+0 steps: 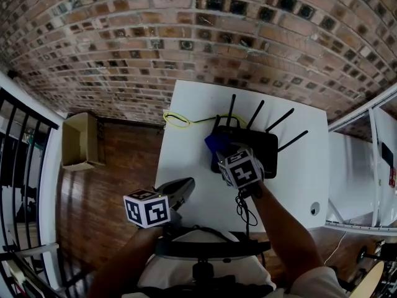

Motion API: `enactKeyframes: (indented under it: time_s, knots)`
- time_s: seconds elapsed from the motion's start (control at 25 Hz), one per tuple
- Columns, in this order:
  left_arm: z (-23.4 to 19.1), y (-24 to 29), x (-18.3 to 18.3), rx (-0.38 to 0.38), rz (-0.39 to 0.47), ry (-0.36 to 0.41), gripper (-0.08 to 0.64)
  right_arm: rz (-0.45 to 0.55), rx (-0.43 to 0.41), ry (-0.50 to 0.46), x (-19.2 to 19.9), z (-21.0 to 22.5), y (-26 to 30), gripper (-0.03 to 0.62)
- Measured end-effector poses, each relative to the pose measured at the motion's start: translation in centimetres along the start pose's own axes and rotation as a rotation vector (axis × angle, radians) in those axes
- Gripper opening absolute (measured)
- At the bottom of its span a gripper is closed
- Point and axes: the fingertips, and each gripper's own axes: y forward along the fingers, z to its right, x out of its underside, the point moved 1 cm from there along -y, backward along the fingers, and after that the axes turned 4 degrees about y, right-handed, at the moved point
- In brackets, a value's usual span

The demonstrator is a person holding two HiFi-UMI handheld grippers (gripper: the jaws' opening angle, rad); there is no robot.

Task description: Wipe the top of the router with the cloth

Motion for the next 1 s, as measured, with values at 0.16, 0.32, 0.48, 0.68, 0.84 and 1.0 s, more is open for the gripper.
enactKeyframes:
  time_s: [0.16, 0.32, 0.48, 0.68, 0.84, 1.0]
  knots:
    - [0.3, 0.7, -0.3, 0.006, -0.001, 0.007, 0.023, 0.034, 0.023, 0.029, 0.0, 1.8, -1.9, 0.130]
    - [0.5, 1.4, -0.2, 0.014, -0.013, 0.001, 0.023, 0.055, 0.054, 0.070, -0.2, 3.8, -3.0, 0.130]
    - [0.8, 2.1, 0.0, 0.015, -0.017, -0.003, 0.023, 0.021, 0.094, 0.129, -0.1, 5.8, -2.3, 0.130]
    - [1.0, 2.4, 0.1, 0.003, -0.015, -0.012, 0.023, -0.013, 0.070, 0.228, -1.5, 5.7, 0.1, 0.130]
    - [0.8, 2.3, 0.3, -0.014, -0.008, -0.021, 0.023, -0.058, 0.044, 0.280, -1.7, 5.1, 2.1, 0.130]
    - [0.6, 2.1, 0.3, -0.029, -0.004, -0.023, 0.023, -0.100, 0.086, 0.291, -0.4, 6.5, 2.4, 0.130]
